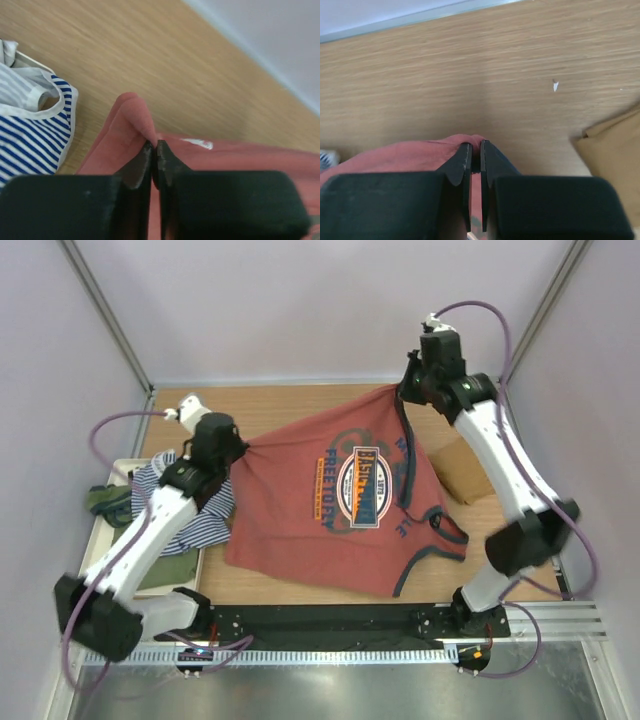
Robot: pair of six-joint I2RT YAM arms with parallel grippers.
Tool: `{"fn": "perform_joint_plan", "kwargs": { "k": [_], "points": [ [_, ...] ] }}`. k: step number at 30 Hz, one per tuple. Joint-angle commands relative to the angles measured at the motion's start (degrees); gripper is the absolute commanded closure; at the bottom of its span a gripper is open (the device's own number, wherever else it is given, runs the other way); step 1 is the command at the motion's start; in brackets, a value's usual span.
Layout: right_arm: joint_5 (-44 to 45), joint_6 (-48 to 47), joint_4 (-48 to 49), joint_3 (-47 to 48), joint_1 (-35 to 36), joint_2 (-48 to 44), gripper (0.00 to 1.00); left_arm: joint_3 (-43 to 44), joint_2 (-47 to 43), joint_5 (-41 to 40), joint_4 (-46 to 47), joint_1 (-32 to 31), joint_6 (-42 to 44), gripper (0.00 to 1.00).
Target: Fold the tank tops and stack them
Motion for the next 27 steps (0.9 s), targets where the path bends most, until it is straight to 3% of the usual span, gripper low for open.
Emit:
{"fn": "perform_joint_plan", "kwargs": {
  "k": [1,2,3,4,5,7,9,10,11,13,19,27],
  "points": [
    [-2.0,2.9,8.2,10.2,-5.5,10.9,0.98,3.2,14.9,-6.6,9.2,0.7,-3.1,0.93],
    [-3.4,3.9,8.4,13.5,-6.6,18.0,0.94,7.0,18.7,-9.2,9.1,1.0,-4.0,0.81],
    [-3.5,6.8,7.7,17.1,-8.5,22.2,0.55,9.7,21.6,-11.6,5.0,1.4,-7.8,0.24],
    [-4.7,7.7,4.3,24.9,-9.2,25.7,0.44,12.9,27.1,-13.1,1.9,1.9,-8.6,0.01],
    [-5.4,8.4,2.0,28.6,-10.0,30.8,0.36,19.8,29.2,-13.9,-4.4,2.1,-8.5,0.0],
    [-5.7,7.5,-2.3,31.3,-10.2,32.2,0.35,25.3,32.0,-14.6,-8.8,2.1,-5.3,0.0],
    [-5.8,6.9,0.0,24.3,-10.1,26.4,0.33,26.3,30.7,-13.0,-9.7,2.1,-3.4,0.0],
    [-5.1,6.6,3.4,14.8,-10.3,23.1,0.28,25.2,29.4,-11.7,-9.1,2.1,-1.4,0.0],
    [-4.8,6.5,4.7,10.3,-10.2,20.1,0.23,22.7,26.2,-10.5,-8.2,2.0,-0.4,0.0],
    [-5.5,6.6,7.1,-2.4,-10.2,11.2,0.23,19.9,23.0,-4.6,-7.9,2.1,2.2,0.0],
    [-5.7,7.7,10.3,-32.7,-10.2,-12.2,0.31,5.5,9.2,9.3,-8.7,-0.6,4.9,0.0],
    [-4.0,13.0,4.9,-53.5,-10.0,-31.1,0.31,-11.8,-4.4,17.2,-13.0,-4.6,2.2,0.01]
  ]
}}
